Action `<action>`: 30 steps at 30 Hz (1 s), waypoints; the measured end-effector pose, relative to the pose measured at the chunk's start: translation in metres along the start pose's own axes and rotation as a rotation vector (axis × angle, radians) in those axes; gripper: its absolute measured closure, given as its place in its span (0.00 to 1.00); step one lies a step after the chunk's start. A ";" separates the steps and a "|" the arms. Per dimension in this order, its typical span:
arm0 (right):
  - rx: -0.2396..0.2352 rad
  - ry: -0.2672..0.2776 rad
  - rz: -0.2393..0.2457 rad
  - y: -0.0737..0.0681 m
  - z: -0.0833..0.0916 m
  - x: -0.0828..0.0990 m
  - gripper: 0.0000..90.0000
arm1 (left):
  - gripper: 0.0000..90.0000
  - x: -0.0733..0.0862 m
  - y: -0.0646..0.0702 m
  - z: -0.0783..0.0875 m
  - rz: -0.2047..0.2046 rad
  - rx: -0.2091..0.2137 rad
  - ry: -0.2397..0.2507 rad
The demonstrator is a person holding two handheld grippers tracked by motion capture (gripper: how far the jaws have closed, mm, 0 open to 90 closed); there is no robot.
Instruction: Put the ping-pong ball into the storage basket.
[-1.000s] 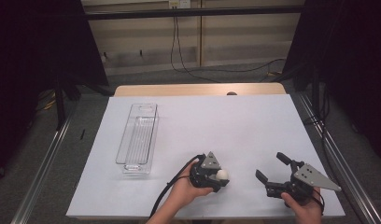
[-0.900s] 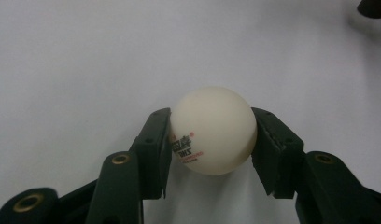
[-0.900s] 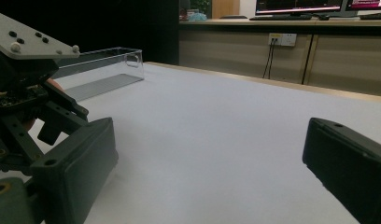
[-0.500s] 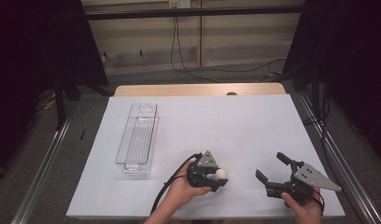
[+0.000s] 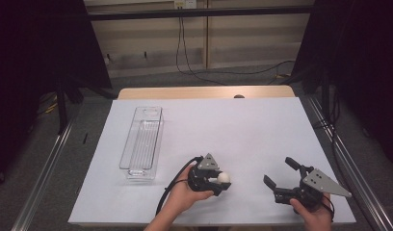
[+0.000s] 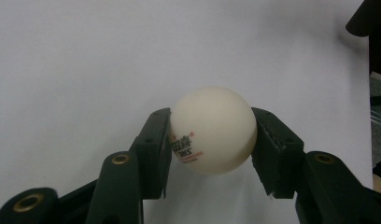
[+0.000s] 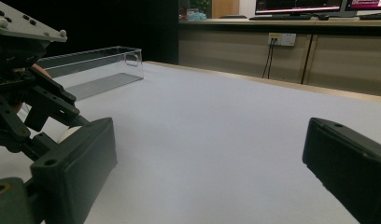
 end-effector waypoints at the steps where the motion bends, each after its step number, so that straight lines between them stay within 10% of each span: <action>1: 0.000 0.000 0.002 0.000 0.000 0.000 0.03 | 0.57 0.000 -0.001 0.002 -0.003 -0.008 -0.017; 30: -0.009 -0.001 0.013 -0.002 0.000 -0.001 0.03 | 0.57 -0.002 -0.017 0.022 0.052 -0.036 0.018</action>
Point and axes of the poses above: each handheld gripper's, and its own axes: z roughly backward along the jaws, x roughly out of its underside, y roughly to its right, the point moved 5 cm from there along -z, roughly forward along the jaws, and after that the axes turned 8 degrees about y, right-handed, at the moved point
